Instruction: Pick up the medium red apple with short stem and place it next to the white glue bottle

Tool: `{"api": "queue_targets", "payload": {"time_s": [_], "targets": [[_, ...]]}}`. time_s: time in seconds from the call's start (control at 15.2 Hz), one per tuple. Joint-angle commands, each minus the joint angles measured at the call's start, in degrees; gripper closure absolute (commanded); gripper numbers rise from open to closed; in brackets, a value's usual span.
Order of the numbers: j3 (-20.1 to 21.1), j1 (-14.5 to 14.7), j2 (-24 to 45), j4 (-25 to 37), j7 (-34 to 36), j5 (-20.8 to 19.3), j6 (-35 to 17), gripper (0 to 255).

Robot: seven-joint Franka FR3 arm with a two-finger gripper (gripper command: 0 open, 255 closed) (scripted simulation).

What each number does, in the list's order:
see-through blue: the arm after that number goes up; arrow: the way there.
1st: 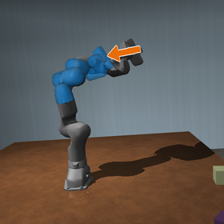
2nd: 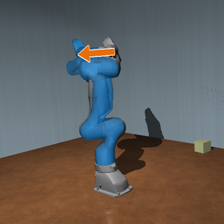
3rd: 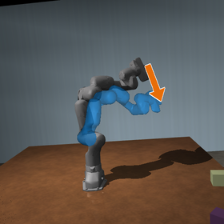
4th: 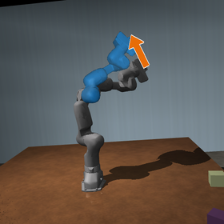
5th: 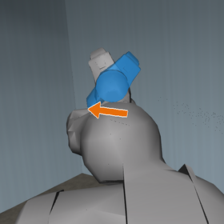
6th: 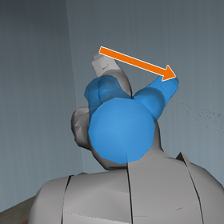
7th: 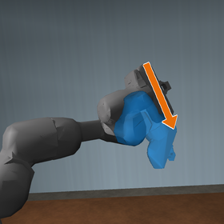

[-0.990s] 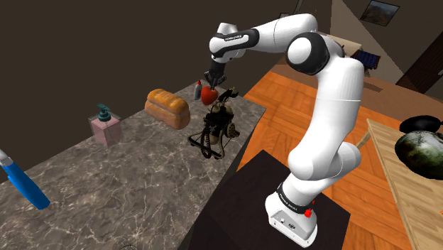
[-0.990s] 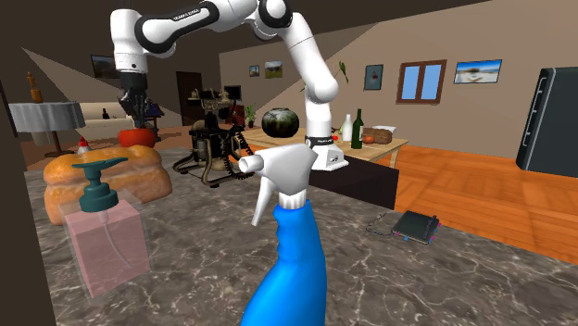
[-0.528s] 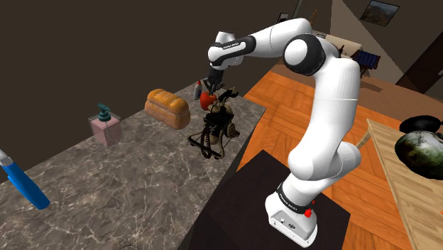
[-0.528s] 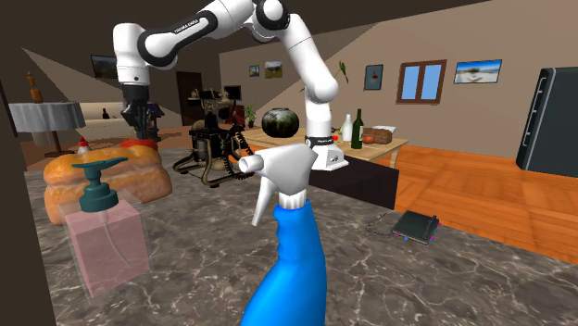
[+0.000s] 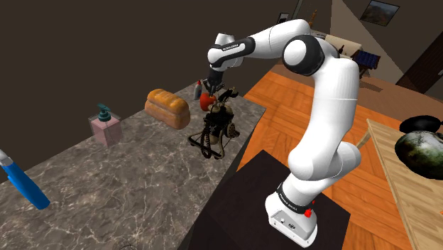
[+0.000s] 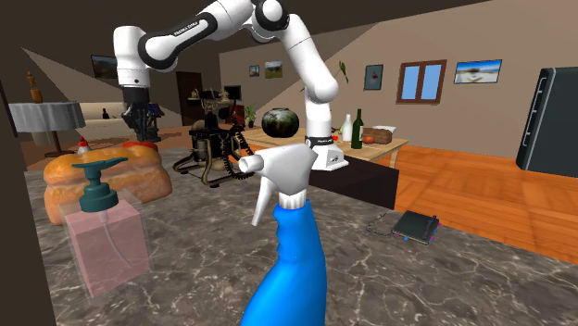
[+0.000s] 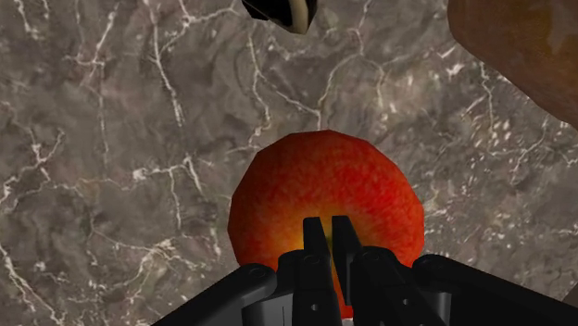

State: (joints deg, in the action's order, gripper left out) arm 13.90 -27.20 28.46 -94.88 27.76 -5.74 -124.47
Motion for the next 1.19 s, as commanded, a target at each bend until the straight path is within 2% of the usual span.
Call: {"api": "queue_targets", "payload": {"time_s": [0.0,0.33,0.59,1.12], "targets": [[0.0,0.0,0.0,0.0,0.0,0.0,0.0,0],[0.0,0.0,0.0,0.0,0.0,0.0,0.0,0],[0.5,-0.4,-3.2,2.6,-0.6,0.9,5.8,0],[0.5,-0.4,-3.2,2.6,-0.6,0.9,5.8,0]]}}
